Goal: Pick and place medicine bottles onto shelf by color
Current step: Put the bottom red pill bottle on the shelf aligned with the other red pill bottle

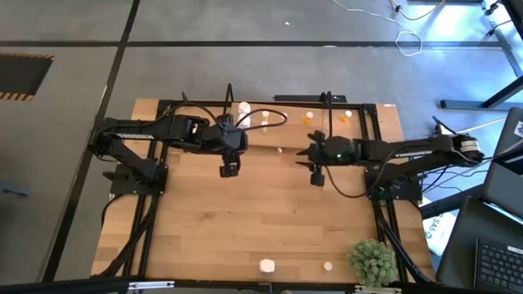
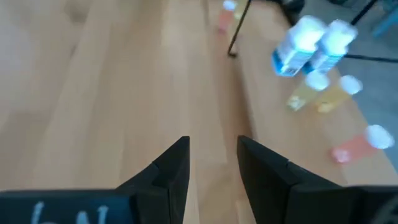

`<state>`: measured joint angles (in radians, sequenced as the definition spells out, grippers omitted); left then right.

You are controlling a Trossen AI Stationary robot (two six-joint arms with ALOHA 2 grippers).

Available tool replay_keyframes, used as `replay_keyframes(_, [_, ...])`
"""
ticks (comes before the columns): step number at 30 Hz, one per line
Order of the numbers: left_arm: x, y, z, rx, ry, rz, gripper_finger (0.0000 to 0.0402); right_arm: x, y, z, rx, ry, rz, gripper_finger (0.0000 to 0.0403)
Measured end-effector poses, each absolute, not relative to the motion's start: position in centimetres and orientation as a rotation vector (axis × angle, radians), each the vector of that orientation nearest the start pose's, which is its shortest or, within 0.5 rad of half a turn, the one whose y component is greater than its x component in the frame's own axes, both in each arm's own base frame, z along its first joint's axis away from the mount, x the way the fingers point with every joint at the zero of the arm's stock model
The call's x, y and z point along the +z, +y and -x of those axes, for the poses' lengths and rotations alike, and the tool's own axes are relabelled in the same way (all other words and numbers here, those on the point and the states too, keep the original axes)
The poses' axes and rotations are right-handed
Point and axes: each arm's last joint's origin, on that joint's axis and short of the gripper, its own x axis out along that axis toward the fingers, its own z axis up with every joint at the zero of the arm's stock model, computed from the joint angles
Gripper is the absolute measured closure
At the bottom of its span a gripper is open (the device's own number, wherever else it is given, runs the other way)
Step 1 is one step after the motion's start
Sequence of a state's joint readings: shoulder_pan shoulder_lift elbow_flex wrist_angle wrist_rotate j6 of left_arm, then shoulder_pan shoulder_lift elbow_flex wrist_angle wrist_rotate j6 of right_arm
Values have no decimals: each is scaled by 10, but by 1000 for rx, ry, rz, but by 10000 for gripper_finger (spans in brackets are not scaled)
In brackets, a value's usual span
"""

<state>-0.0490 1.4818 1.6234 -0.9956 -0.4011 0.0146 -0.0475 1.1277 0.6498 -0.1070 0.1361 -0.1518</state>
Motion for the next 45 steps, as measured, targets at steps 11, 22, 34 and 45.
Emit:
replay_keyframes(11, [388,-3,-291,340,854,-172,250,185,-18,-269,-129,673,254,267])
replay_keyframes(22, [388,-3,-291,347,851,-152,250,146,-23,-290,-234,727,346,267])
replay_keyframes(34, [388,-3,-291,349,853,-147,250,114,-32,-301,-294,779,430,267])
replay_keyframes(45, [385,-5,-290,311,875,-91,250,133,-25,-310,-299,729,414,267])
